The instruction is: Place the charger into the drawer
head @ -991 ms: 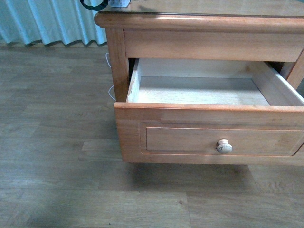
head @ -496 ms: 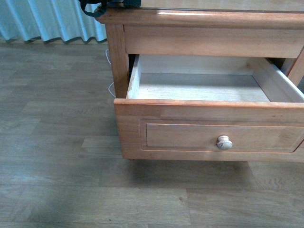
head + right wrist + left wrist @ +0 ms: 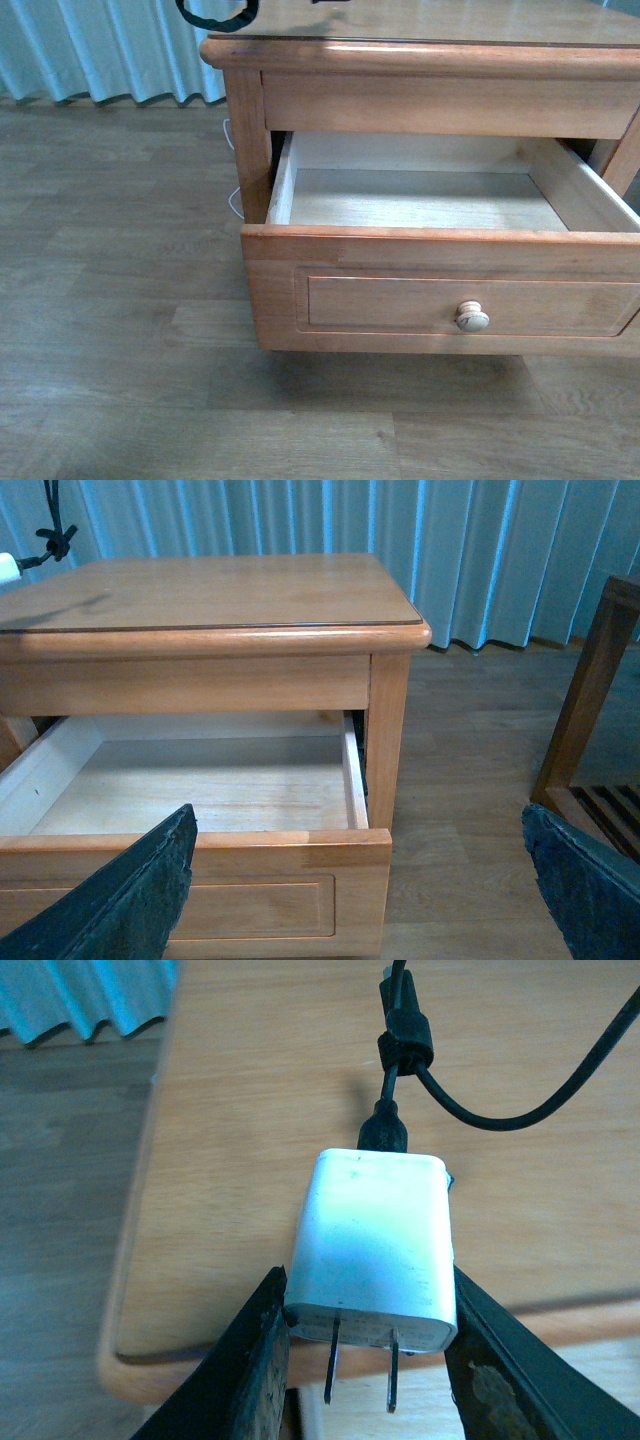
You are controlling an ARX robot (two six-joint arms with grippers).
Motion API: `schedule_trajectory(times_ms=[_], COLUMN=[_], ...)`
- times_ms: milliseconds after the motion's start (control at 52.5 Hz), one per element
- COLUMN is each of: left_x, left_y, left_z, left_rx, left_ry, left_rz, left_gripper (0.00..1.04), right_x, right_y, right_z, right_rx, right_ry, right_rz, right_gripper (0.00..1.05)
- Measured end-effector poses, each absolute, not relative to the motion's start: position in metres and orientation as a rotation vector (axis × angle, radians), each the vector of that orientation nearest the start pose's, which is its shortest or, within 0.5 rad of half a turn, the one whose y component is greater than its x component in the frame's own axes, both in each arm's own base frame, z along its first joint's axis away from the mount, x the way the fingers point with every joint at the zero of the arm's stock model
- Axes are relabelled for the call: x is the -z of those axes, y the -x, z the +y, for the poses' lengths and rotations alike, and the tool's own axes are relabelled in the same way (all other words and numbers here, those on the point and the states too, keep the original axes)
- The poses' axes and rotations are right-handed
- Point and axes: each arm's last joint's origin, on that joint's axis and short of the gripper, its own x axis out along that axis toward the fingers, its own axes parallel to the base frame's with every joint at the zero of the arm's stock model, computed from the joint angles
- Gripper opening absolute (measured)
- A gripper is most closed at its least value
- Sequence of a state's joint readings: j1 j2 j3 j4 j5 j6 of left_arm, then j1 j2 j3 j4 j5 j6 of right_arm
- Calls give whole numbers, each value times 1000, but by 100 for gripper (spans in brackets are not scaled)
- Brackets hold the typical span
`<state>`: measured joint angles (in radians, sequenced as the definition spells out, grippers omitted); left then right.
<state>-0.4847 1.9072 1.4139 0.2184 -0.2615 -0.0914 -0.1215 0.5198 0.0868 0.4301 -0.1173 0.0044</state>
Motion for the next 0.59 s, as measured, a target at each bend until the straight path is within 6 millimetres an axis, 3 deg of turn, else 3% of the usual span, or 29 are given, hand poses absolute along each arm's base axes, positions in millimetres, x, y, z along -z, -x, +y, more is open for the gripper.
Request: schedule_trajectory(times_ms=[172, 324, 591], left_x=[-258, -239, -195], left_y=[-361, -339, -351], left_z=[-221, -235, -237], left_rx=[344, 440, 404], left_ry=[-18, -39, -63], left_rz=[286, 344, 467], left_gripper=[40, 40, 40], right_x=[-186, -186, -186], right_y=[-134, -134, -134], right_z=[-13, -13, -13], right_rx=[4, 4, 4], right_ry=[-5, -5, -5], right_rz=[3, 3, 2], right_gripper=[97, 97, 97])
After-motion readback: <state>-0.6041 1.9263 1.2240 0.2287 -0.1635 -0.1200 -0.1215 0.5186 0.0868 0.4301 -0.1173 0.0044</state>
